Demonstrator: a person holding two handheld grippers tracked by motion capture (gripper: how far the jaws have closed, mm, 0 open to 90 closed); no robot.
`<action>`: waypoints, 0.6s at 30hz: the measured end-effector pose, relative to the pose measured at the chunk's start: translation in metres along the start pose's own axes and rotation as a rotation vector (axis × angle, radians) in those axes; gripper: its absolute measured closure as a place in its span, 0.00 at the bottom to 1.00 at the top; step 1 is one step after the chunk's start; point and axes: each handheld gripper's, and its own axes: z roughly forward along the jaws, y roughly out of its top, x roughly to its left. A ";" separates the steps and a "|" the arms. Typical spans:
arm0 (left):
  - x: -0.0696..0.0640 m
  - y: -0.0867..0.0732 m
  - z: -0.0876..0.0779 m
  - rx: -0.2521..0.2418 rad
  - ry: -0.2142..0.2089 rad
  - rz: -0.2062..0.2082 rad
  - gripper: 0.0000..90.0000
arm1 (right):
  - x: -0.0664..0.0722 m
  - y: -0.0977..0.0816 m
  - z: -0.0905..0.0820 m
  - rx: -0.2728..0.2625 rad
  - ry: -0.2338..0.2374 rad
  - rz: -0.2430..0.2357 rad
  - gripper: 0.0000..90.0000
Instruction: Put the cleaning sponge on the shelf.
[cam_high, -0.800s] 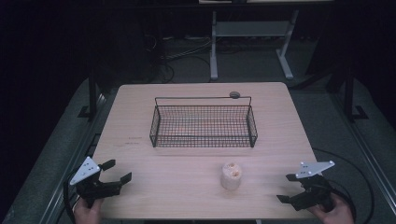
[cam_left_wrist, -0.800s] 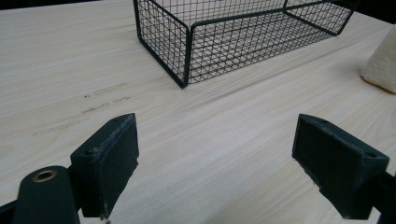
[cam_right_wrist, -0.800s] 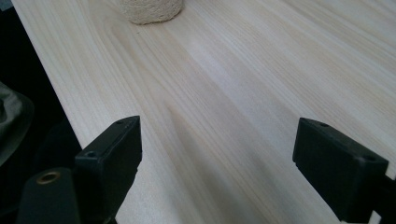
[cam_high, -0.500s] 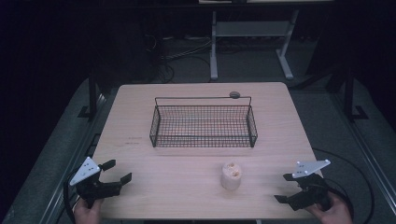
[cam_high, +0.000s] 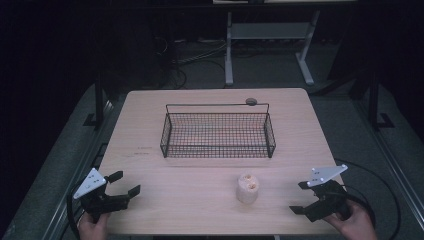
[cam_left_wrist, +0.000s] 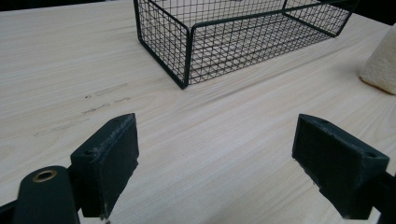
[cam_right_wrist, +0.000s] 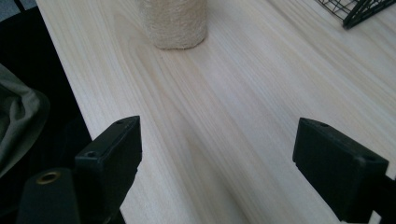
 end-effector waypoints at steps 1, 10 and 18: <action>0.000 0.000 0.000 0.000 0.000 0.000 0.15 | 0.000 0.004 0.000 0.006 0.004 -0.009 0.17; 0.001 0.000 -0.001 -0.006 0.002 -0.002 0.15 | 0.003 0.016 0.002 0.030 0.011 -0.037 0.17; 0.001 0.000 -0.003 -0.011 0.003 -0.004 0.15 | 0.006 0.027 0.002 0.054 0.019 -0.064 0.17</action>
